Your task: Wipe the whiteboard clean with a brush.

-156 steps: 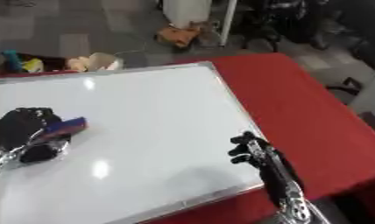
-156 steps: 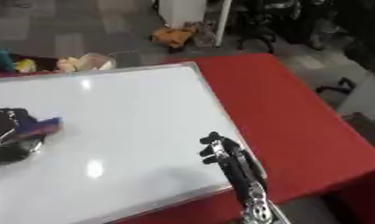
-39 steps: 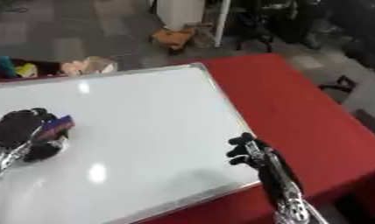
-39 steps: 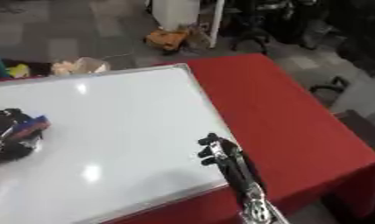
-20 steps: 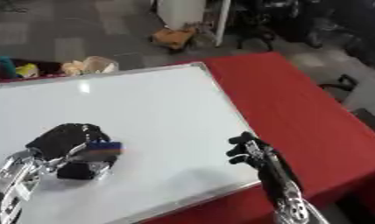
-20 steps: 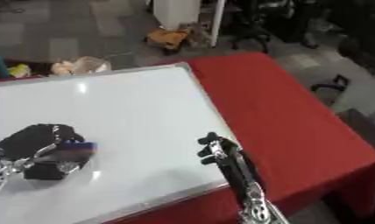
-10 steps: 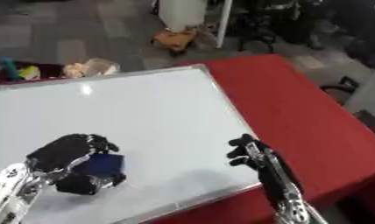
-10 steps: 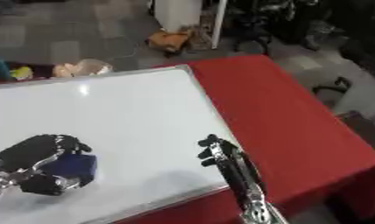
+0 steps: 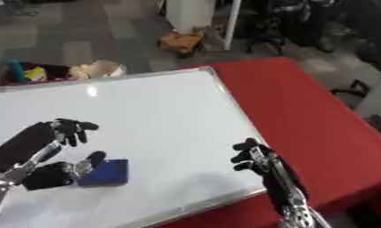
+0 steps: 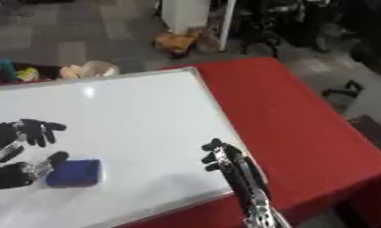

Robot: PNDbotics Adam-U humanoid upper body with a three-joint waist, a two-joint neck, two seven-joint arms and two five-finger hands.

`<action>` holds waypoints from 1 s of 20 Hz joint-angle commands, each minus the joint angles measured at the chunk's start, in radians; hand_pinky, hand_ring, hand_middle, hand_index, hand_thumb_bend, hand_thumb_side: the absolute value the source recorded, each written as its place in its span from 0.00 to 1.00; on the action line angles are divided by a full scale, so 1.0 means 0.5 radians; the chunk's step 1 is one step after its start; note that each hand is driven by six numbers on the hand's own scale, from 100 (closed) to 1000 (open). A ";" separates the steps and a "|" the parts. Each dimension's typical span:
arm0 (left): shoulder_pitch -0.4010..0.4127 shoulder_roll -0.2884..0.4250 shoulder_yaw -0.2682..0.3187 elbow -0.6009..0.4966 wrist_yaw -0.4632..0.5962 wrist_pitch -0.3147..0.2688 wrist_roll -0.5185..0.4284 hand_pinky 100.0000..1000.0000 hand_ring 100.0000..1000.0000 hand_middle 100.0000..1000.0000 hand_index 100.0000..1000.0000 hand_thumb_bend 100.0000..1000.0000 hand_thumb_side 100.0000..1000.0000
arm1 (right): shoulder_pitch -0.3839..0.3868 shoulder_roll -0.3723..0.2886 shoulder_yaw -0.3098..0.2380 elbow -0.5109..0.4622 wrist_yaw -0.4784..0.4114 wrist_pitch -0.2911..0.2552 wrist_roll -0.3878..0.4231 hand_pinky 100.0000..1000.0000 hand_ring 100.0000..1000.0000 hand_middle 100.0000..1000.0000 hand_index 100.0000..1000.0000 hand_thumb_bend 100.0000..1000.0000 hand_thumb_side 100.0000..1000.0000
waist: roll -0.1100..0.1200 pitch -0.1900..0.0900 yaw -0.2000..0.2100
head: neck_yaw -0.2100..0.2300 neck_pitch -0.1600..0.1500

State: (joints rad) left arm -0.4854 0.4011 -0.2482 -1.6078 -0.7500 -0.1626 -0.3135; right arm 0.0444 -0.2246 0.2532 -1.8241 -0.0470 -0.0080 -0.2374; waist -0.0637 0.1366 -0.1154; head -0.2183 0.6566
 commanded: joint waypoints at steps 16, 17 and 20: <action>0.086 0.148 0.277 -0.185 0.623 0.298 0.031 0.51 0.46 0.48 0.90 0.27 0.76 | -0.004 -0.028 -0.021 -0.015 0.001 -0.007 -0.017 0.56 0.60 0.42 0.65 0.00 0.86 | 0.006 -0.031 0.020 | 0.085 -0.009; 0.088 0.156 0.286 -0.183 0.658 0.302 0.030 0.51 0.46 0.48 0.90 0.28 0.75 | -0.003 -0.027 -0.022 -0.016 0.000 -0.008 -0.018 0.56 0.60 0.42 0.65 0.00 0.86 | 0.005 -0.031 0.021 | 0.081 -0.006; 0.094 0.167 0.313 -0.180 0.721 0.312 0.034 0.52 0.47 0.49 0.91 0.30 0.72 | 0.000 -0.030 -0.022 -0.016 0.003 -0.007 -0.019 0.56 0.60 0.42 0.65 0.00 0.86 | 0.005 -0.030 0.025 | 0.084 -0.004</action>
State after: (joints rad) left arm -0.4296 0.4580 -0.1097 -1.6819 -0.4080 -0.0106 -0.2985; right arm 0.0456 -0.2246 0.2496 -1.8209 -0.0468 -0.0118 -0.2426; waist -0.0641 0.1341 -0.1033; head -0.1767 0.6534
